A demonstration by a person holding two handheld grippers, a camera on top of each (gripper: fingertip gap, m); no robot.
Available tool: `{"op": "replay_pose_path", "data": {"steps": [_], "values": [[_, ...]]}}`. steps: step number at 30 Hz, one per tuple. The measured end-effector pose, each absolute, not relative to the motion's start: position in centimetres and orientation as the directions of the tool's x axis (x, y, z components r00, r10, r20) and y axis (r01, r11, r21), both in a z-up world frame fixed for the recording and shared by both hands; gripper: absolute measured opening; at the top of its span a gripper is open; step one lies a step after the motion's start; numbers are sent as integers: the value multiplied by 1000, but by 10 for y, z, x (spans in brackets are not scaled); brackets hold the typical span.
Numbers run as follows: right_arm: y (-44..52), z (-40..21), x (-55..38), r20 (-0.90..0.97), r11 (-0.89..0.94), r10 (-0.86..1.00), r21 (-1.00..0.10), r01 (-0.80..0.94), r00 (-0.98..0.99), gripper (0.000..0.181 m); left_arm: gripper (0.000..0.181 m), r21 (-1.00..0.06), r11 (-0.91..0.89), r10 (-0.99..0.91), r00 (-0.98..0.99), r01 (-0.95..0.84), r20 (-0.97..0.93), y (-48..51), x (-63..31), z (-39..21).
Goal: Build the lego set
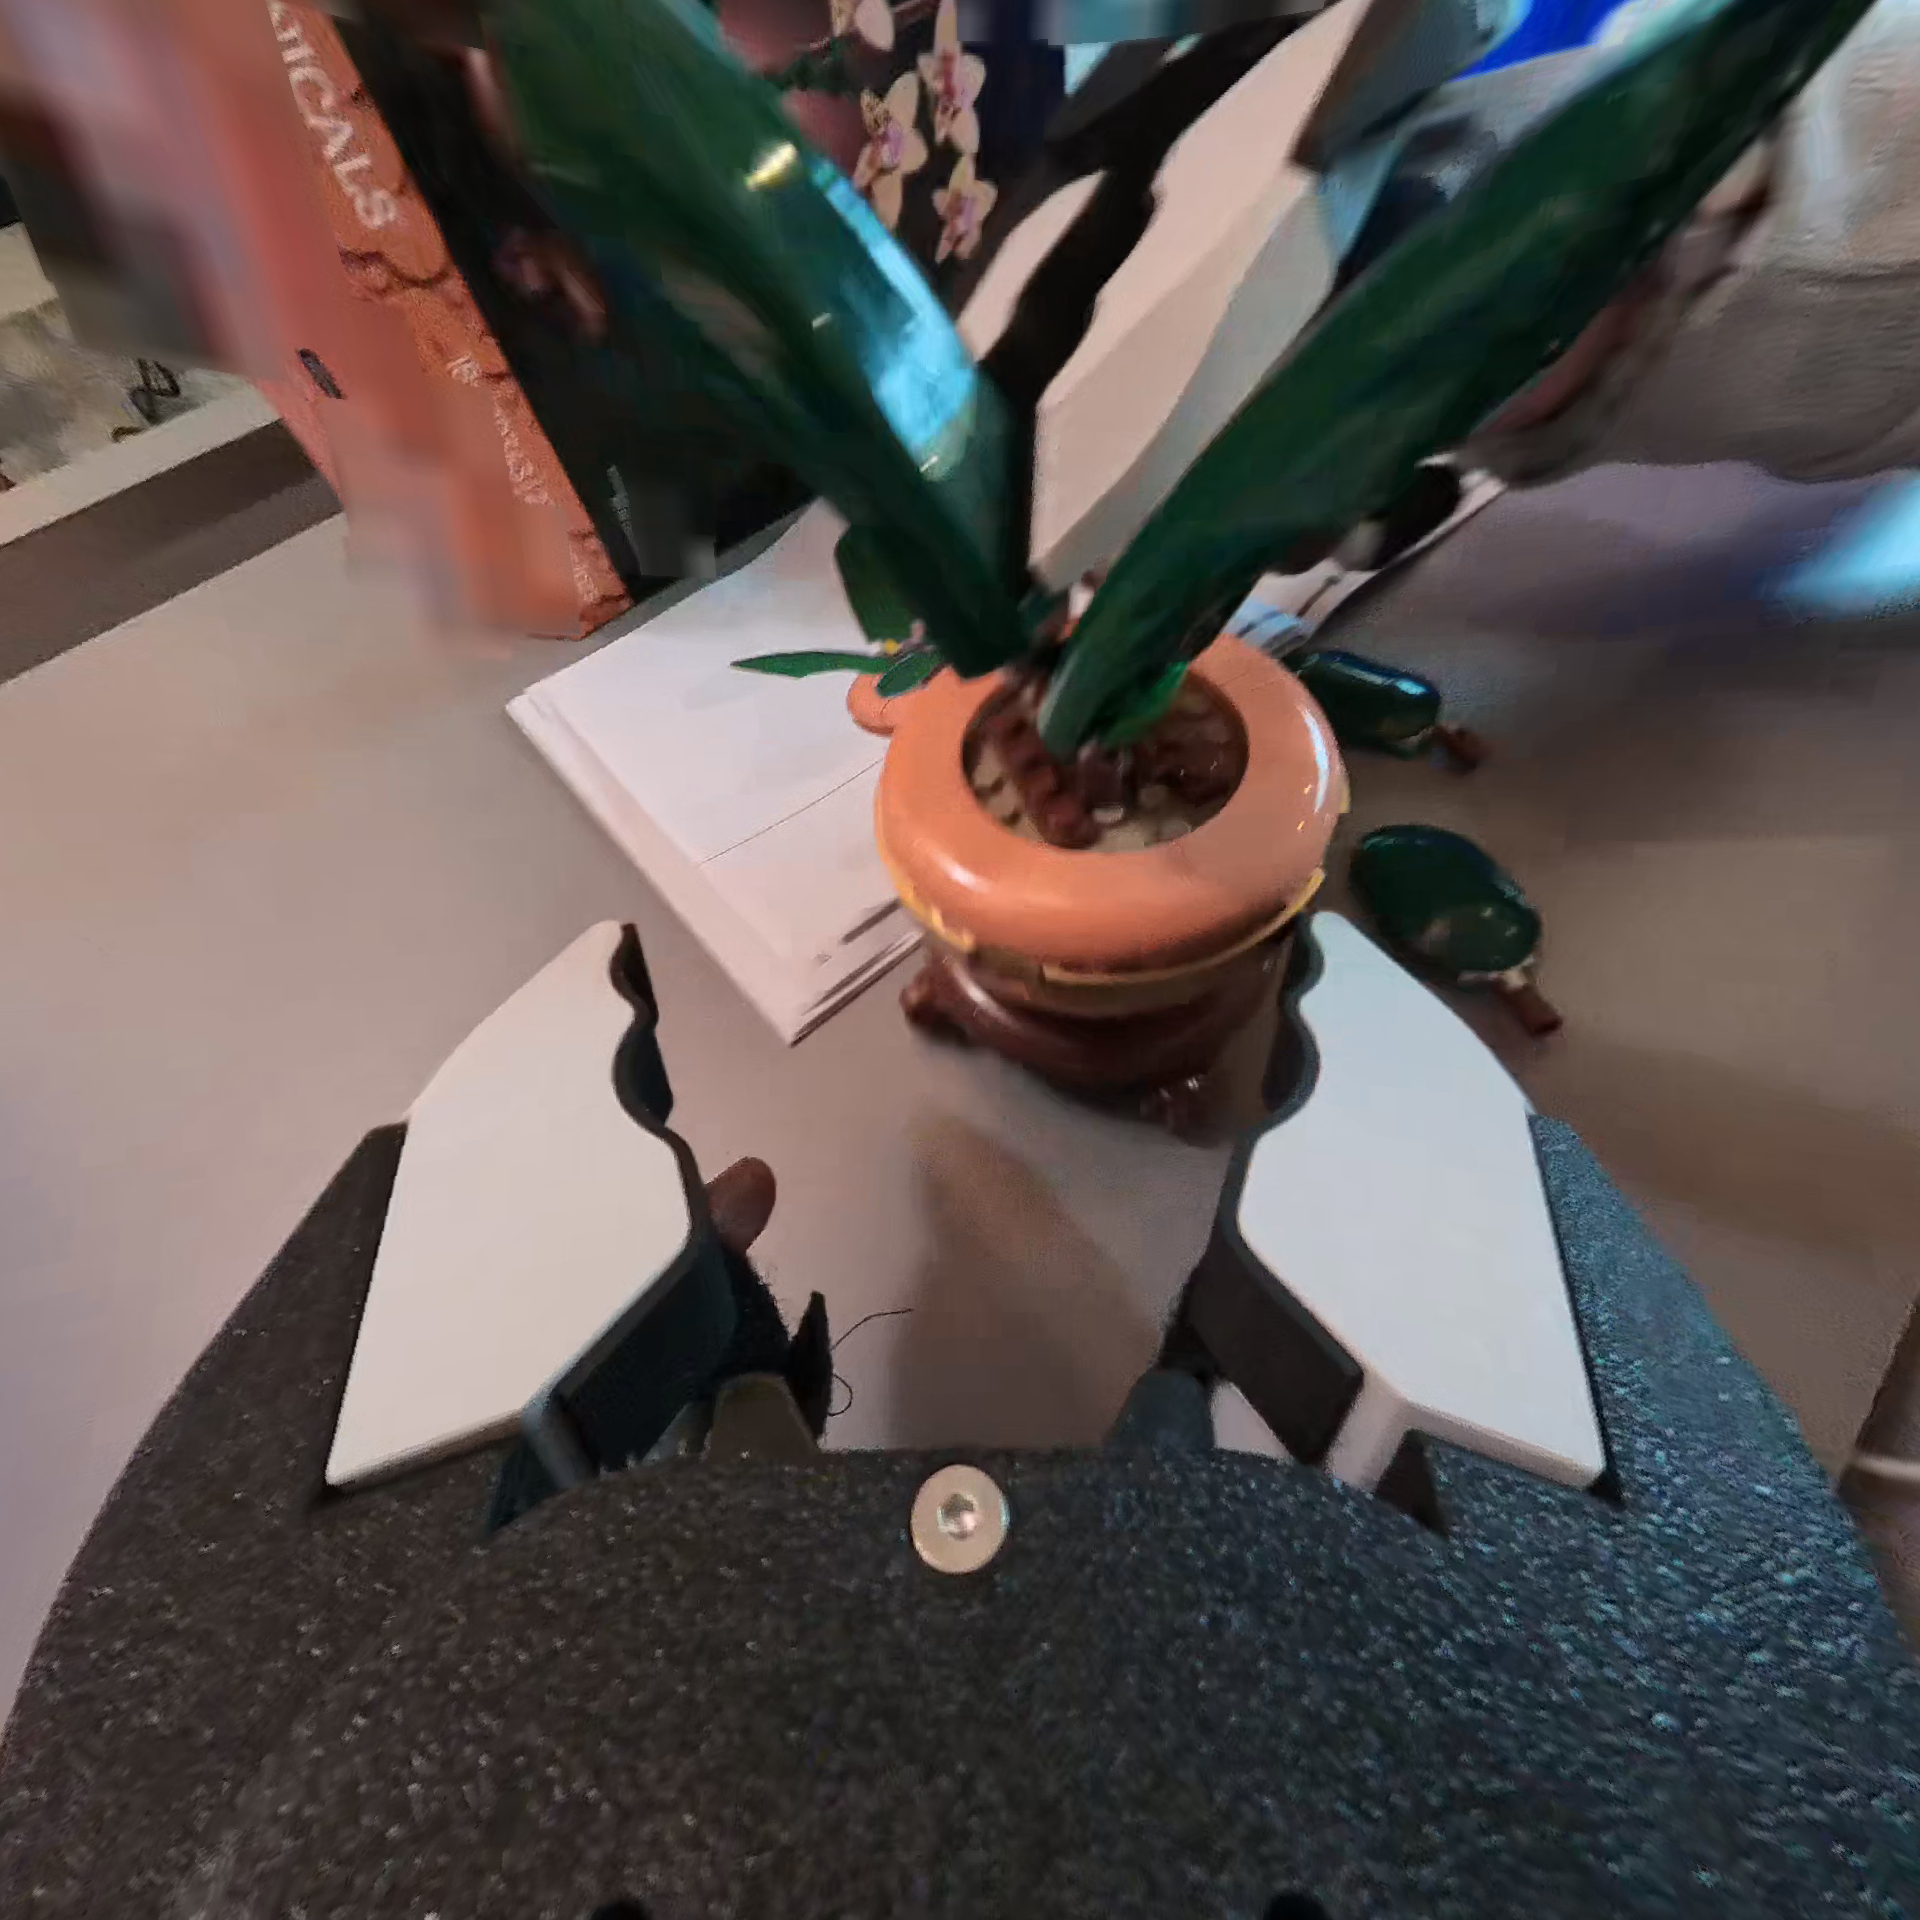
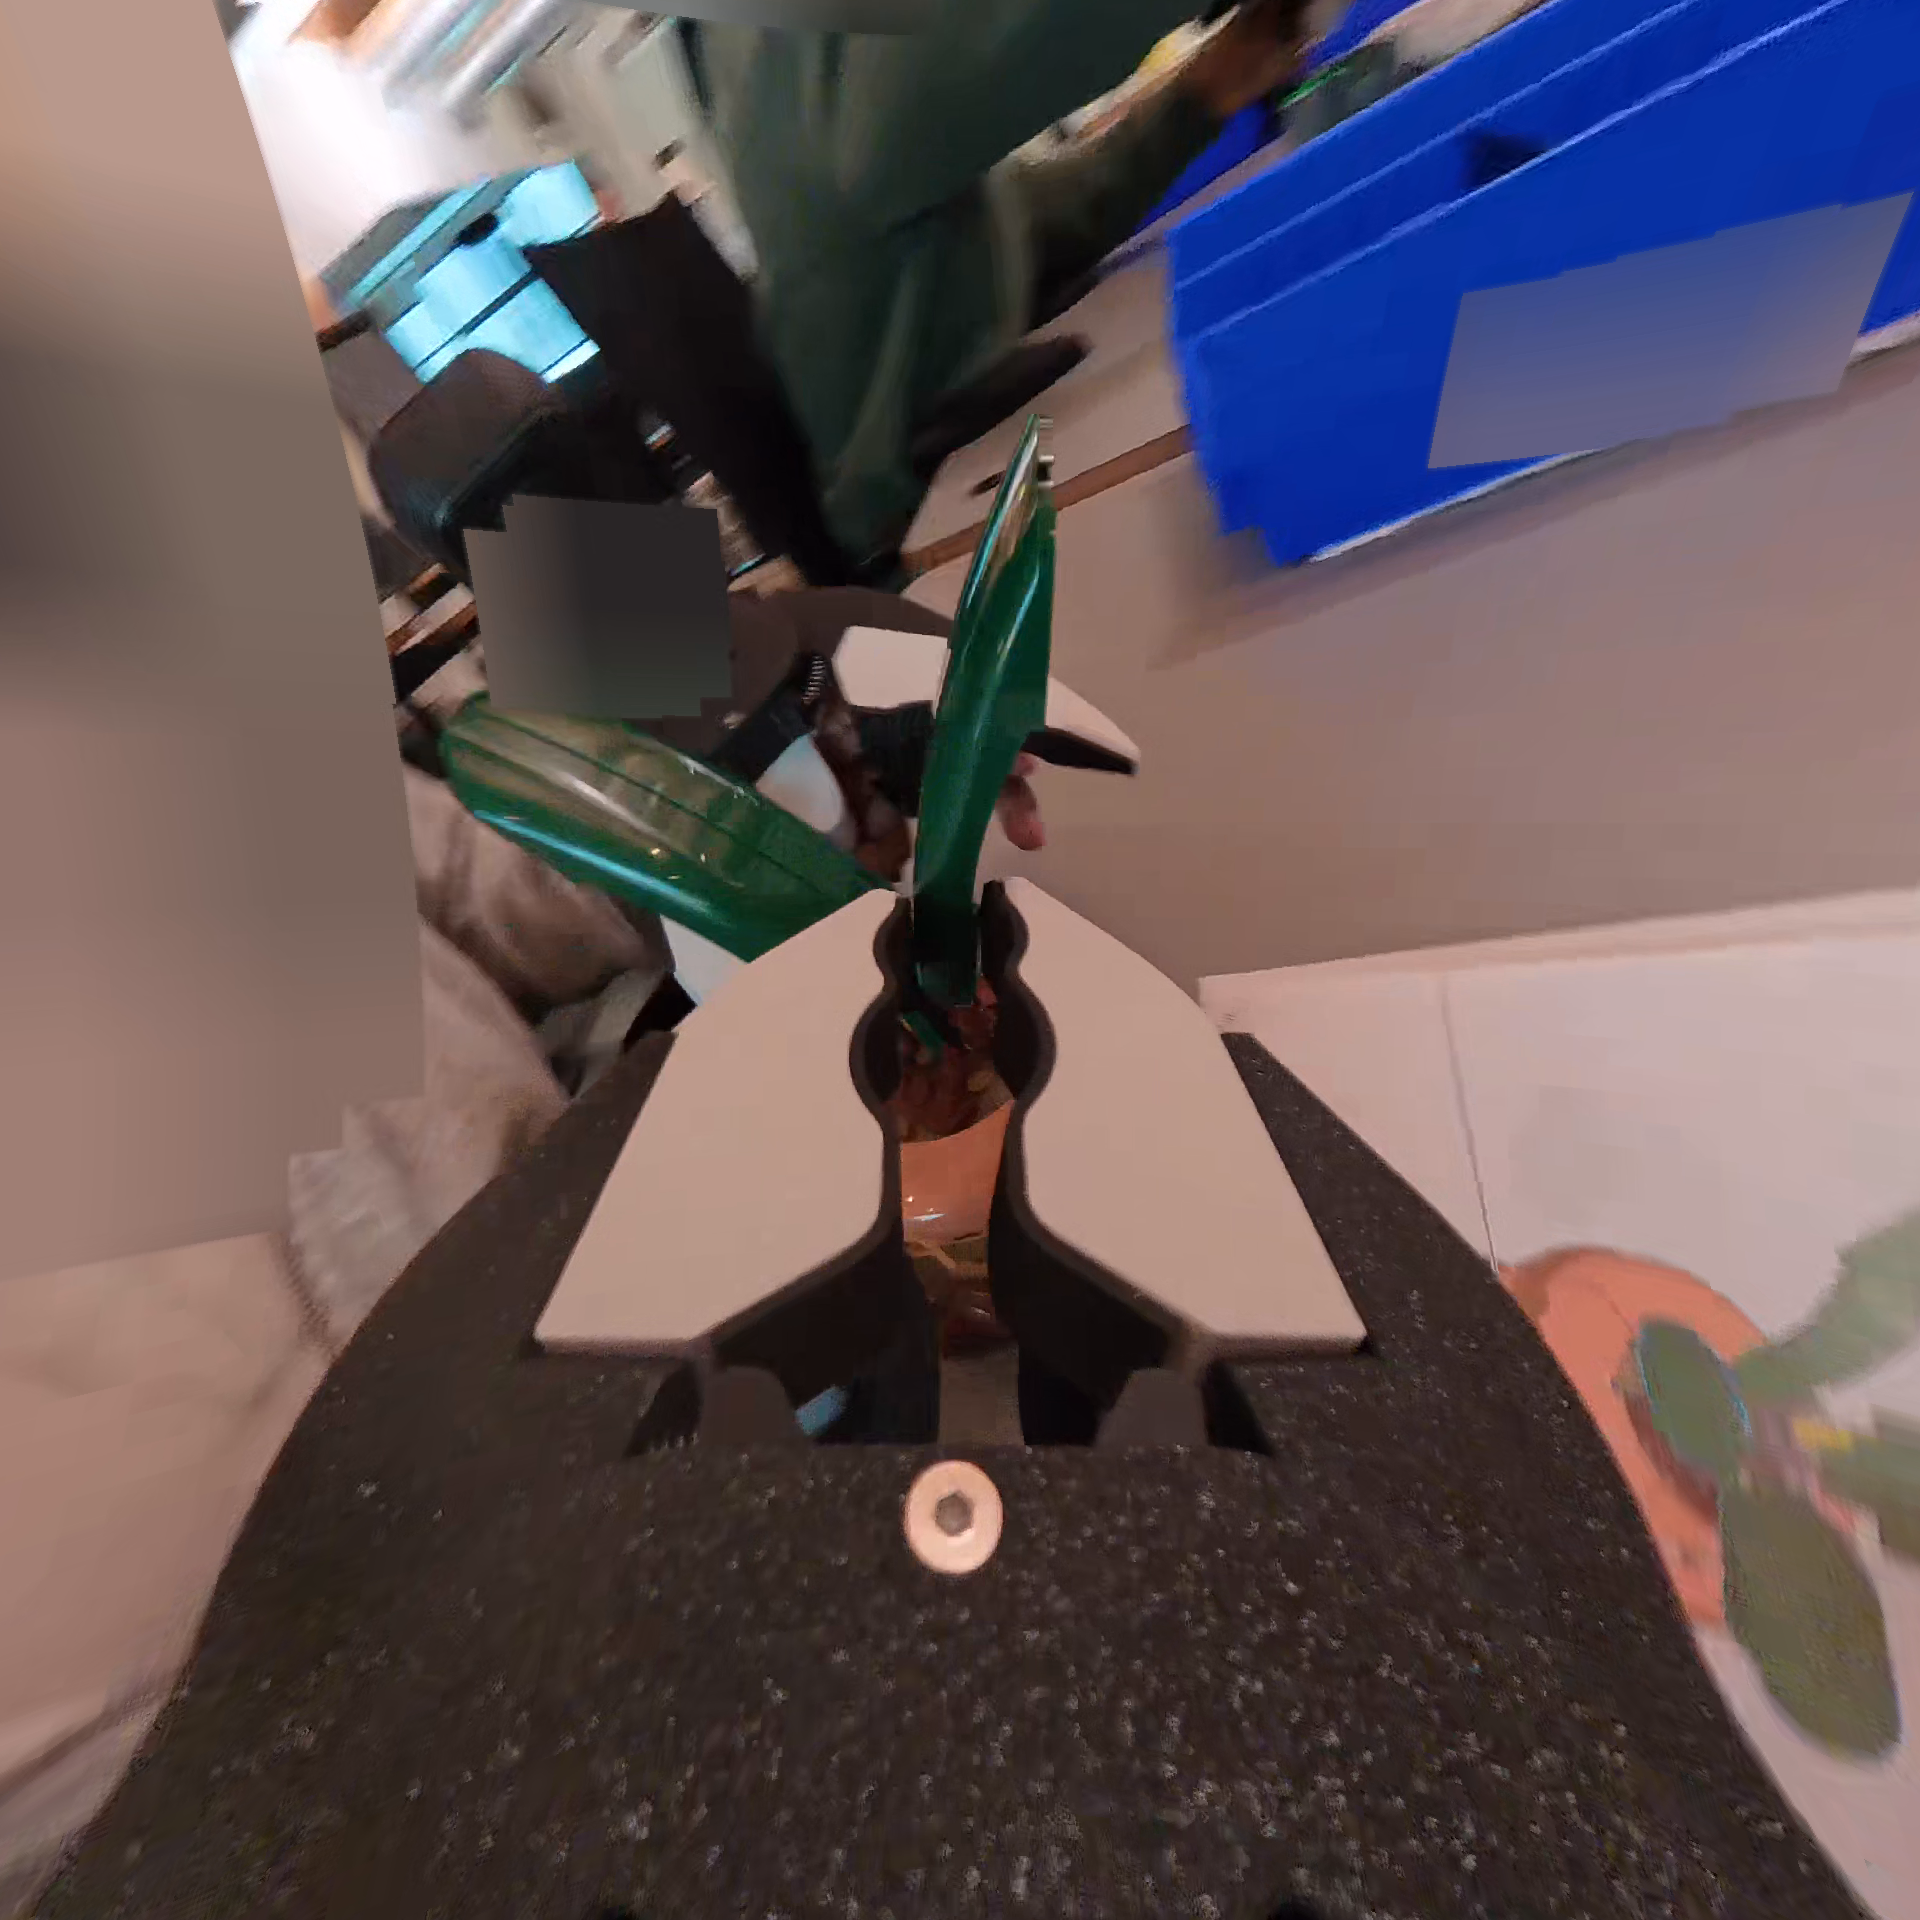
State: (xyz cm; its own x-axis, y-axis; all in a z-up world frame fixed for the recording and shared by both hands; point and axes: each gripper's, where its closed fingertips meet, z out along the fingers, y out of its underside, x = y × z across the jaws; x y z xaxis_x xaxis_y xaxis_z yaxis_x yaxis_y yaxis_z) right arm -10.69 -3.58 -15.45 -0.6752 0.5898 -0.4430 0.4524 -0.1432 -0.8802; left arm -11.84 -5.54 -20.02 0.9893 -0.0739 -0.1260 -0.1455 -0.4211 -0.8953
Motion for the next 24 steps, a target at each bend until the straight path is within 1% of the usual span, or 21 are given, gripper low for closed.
{"op": "replay_pose_path", "data": {"steps": [2, 5, 8, 11, 14, 15, 18, 24], "values": [[-30, -154, -107, -454, -224, 681, -876, 428, -574, 12, 110, -893, -422, -31, 987, -155, -157, -65, -131, -198], [-28, -150, -102, -433, -277, 757, -891, 360, -489, 16, 109, -914, -391, -15, 994, -107, -110, -71, -119, -194], [-23, -145, -102, -333, -206, 813, -932, 300, -478, 17, 124, -910, -397, 26, 990, -119, -141, -60, -105, -197], [-23, -145, -104, -285, -139, 814, -942, 306, -507, 16, 127, -920, -378, 73, 987, -104, -142, -39, -99, -198], [-27, -148, -105, -302, -124, 776, -934, 336, -553, 16, 119, -917, -387, 73, 989, -94, -132, -27, -99, -202], [-26, -148, -105, -300, -118, 769, -934, 337, -564, 10, 115, -915, -391, 61, 990, -97, -131, -25, -99, -203], [-26, -149, -103, -297, -103, 736, -938, 332, -609, 10, 95, -917, -383, -29, 994, -112, -109, -21, -90, -205], [-28, -149, -100, -197, 33, 664, -956, 292, -722, 10, 94, -914, -368, -188, 977, -170, -106, -23, -85, -206]]}}
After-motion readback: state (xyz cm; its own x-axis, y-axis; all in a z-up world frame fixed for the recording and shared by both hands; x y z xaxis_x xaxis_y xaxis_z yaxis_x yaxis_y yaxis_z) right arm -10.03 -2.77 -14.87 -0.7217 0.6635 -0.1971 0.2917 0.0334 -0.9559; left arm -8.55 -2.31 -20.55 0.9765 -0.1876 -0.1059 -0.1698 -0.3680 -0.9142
